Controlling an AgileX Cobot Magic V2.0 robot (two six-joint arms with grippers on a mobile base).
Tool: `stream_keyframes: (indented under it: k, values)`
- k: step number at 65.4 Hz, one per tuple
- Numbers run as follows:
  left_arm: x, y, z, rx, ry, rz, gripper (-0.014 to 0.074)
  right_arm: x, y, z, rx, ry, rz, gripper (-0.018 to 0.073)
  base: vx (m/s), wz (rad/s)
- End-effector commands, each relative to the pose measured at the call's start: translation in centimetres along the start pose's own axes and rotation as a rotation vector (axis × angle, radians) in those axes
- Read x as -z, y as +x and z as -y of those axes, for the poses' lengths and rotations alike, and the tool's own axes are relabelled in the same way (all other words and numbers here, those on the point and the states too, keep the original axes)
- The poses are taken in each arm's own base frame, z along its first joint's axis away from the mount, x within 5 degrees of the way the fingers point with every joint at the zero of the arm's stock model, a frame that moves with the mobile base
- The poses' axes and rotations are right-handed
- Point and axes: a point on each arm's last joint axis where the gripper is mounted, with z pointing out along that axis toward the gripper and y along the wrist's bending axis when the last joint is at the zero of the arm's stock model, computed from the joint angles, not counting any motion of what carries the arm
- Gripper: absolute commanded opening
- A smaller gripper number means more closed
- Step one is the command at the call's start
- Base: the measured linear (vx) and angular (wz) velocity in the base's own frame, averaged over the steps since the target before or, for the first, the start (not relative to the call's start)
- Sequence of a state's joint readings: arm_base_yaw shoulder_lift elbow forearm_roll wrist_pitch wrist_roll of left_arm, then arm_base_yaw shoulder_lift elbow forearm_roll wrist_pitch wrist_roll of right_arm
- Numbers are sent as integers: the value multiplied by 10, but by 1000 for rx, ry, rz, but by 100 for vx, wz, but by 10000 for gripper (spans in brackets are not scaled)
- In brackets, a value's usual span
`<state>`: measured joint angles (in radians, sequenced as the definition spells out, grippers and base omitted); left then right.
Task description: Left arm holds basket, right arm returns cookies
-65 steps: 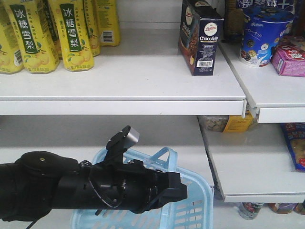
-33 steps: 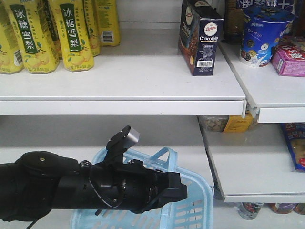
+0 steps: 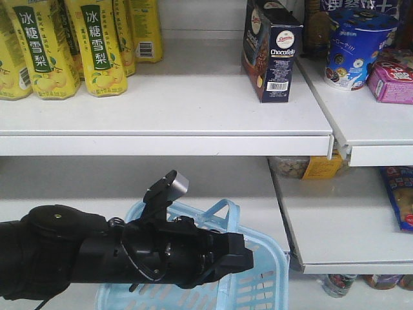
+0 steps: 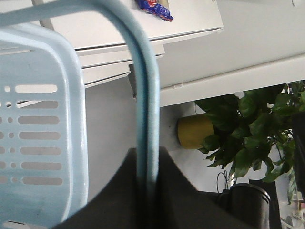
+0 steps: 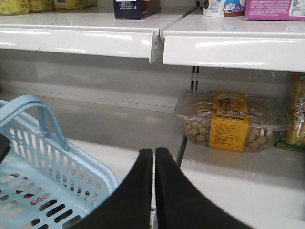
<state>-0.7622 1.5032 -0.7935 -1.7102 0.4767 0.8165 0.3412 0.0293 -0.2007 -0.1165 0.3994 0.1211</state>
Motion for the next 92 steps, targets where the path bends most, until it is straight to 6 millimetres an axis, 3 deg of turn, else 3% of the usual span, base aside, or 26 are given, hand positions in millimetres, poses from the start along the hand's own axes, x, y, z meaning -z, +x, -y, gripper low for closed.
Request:
stream_keyframes:
  k: [1,16,42,58,80,92]
  values:
    - [8,-7,16,-34,29,57,-6,2,-15,-1,9,-6,85,-8,0,0]
    - [37,19,30,-212,37,51,-6,2,-15,-1,9,-6,85,-8,0,0]
    - [122,68,26,-629,28,168,-6,2,-15,-1,9,-6,85,-8,0,0]
    - [151,84,-6,-670,-55,328,-6,2,-15,-1,9,-6,84,-8,0,0]
    - [170,108,-55,-921,-142,543,-6,2,-15,-1,9,-6,84,-8,0,0]
    - [177,117,-79,-945,-205,648,-6,2,-15,-1,9,-6,84,-8,0,0]
